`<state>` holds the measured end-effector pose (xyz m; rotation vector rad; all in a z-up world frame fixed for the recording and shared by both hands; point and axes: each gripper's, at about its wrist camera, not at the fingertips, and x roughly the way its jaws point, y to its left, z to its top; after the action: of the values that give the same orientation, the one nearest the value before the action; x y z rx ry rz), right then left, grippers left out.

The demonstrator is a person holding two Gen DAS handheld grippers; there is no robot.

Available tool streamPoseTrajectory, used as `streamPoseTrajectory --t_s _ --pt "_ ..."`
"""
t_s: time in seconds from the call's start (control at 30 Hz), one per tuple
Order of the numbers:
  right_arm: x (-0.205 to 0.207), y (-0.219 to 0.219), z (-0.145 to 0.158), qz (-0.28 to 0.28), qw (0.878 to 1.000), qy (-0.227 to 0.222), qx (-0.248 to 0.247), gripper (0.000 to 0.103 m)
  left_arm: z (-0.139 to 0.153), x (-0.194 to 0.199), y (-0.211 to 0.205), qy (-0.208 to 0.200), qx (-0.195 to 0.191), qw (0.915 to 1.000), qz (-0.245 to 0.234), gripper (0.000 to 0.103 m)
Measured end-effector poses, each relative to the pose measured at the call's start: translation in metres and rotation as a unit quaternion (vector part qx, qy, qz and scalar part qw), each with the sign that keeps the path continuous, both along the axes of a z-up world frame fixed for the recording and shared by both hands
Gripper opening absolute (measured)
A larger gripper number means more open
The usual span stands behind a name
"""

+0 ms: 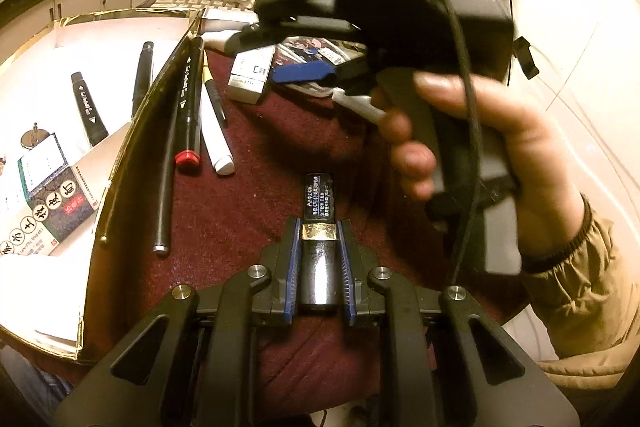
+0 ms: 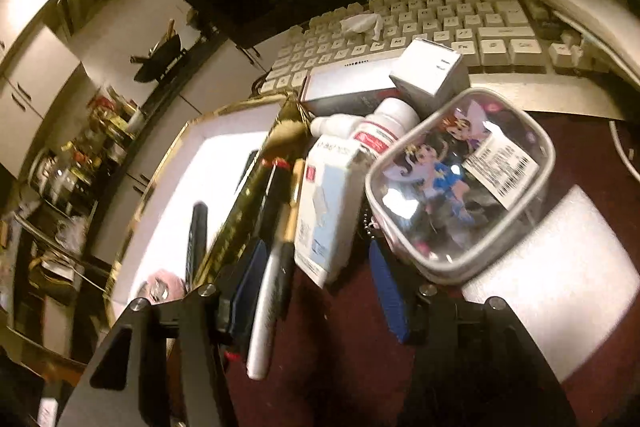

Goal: Organize objects
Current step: 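Hold the lipstick with the left gripper while the right gripper grasps the white-and-blue staples box, then carry the lipstick and staples box over the white tray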

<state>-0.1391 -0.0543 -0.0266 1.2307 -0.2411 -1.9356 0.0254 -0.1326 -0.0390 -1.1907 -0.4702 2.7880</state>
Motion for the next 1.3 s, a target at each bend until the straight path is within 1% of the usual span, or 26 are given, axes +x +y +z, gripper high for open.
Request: streamPoseTrajectory --t_s 0.1,0.13,0.17,0.2,0.3,0.33,0.43,0.53,0.63,0.73,0.87,0.97,1.2,1.3 --pt "-0.007 -0.008 0.000 -0.004 1.000 0.000 -0.001 0.054 0.000 0.001 0.000 0.000 0.002 1.0000 0.000 0.017" --pt "-0.008 -0.012 -0.001 -0.005 1.000 0.003 0.004 0.049 0.000 0.001 0.000 0.000 0.002 1.0000 0.000 0.017" --pt "-0.010 -0.016 -0.003 -0.004 1.000 0.007 0.015 0.042 0.000 0.002 0.001 0.000 0.001 1.0000 0.000 0.017" --pt "-0.011 -0.020 -0.005 -0.004 1.000 0.009 0.027 0.030 0.000 0.002 0.002 0.000 -0.002 1.0000 0.000 0.017" --pt "-0.008 -0.024 -0.004 -0.006 0.998 0.026 0.050 0.028 0.001 0.004 0.003 -0.002 -0.007 1.0000 0.000 0.017" --pt "-0.003 -0.022 -0.001 -0.010 0.998 0.038 0.057 0.026 0.001 0.005 0.003 -0.003 -0.007 1.0000 0.001 0.017" --pt "0.014 -0.013 0.010 -0.004 0.997 0.060 0.047 0.026 0.001 0.006 0.004 -0.004 -0.009 0.9999 0.004 0.017" --pt "0.031 0.004 0.018 -0.004 0.997 0.072 0.034 0.026 0.001 0.007 0.007 -0.005 -0.017 0.9998 0.007 0.017" --pt "0.043 0.022 0.023 -0.008 0.997 0.073 0.017 0.026 0.002 0.008 0.009 -0.008 -0.023 0.9997 0.009 0.017" --pt "0.054 0.040 0.027 -0.017 0.998 0.067 -0.010 0.026 0.002 0.008 0.011 -0.012 -0.031 0.9994 0.011 0.017" --pt "0.056 0.063 0.029 -0.029 0.997 0.059 -0.038 0.026 0.004 0.007 0.017 -0.019 -0.054 0.9982 0.017 0.017" --pt "0.054 0.072 0.029 -0.036 0.997 0.050 -0.055 0.026 0.003 0.004 0.019 -0.021 -0.060 0.9977 0.023 0.017" --pt "0.061 0.078 0.039 -0.025 0.996 0.065 -0.059 0.026 0.003 0.004 0.025 -0.024 -0.072 0.9963 0.040 0.017" --pt "0.067 0.083 0.043 -0.026 0.995 0.080 -0.047 0.026 0.003 0.003 0.029 -0.027 -0.073 0.9961 0.040 0.017"
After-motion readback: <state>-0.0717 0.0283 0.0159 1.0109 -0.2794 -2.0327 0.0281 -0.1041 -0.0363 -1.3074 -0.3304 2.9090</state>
